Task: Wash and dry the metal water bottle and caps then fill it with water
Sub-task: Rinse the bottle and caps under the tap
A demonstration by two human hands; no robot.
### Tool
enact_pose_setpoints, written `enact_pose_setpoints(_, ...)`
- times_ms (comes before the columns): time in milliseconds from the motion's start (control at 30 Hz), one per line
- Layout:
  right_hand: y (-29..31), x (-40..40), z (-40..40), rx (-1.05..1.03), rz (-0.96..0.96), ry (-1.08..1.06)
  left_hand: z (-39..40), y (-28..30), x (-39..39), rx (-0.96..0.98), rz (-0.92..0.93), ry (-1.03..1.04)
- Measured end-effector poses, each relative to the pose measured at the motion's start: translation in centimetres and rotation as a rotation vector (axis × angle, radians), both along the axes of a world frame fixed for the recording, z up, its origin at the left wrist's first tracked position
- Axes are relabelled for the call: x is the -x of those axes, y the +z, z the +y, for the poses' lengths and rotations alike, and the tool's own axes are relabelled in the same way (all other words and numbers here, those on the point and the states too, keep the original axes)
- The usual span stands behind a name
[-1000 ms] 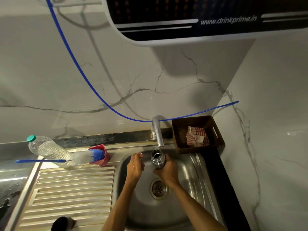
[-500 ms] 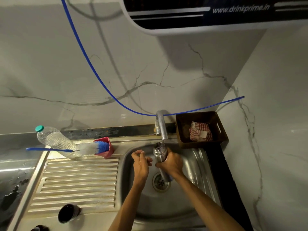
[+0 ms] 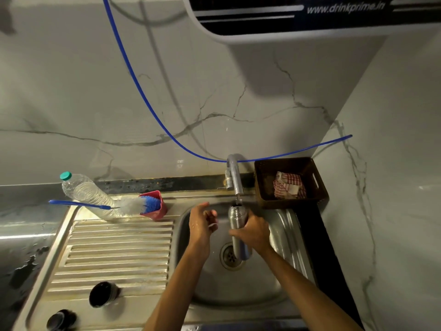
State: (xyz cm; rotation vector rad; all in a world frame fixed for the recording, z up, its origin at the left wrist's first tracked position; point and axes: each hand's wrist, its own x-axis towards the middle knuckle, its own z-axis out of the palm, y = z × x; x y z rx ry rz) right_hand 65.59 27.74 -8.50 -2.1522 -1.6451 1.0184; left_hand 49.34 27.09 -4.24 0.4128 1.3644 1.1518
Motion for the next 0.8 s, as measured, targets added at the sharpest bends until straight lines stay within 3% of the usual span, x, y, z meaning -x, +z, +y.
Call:
enact_pose_setpoints(100, 0.7, -0.4, -0.6, 0.005, -0.065, 0.075, 0.1, -0.2, 1.1, 0.004, 0.020, -0.110)
enact_pose_setpoints(267, 2.3, -2.8, -1.3, -0.072, -0.308, 0.244, -0.3, -3.3, 4.4, 0.184, 0.097, -0.174)
enact_pose_setpoints(433, 6.3, -5.8, -1.6, -0.227, -0.734, 0.541, -2.2, -6.2, 6.4, 0.187, 0.076, -0.200)
enact_pose_setpoints(633, 10.1, -6.8, -2.6, -0.316, -1.251, 0.877, -4.0, -4.6, 5.7, 0.188, 0.227, -0.302)
enact_pose_setpoints(800, 12.3, -6.3, -4.2, -0.359, -1.466, 0.961, -4.0, -3.7, 5.6, 0.164, 0.325, -0.352)
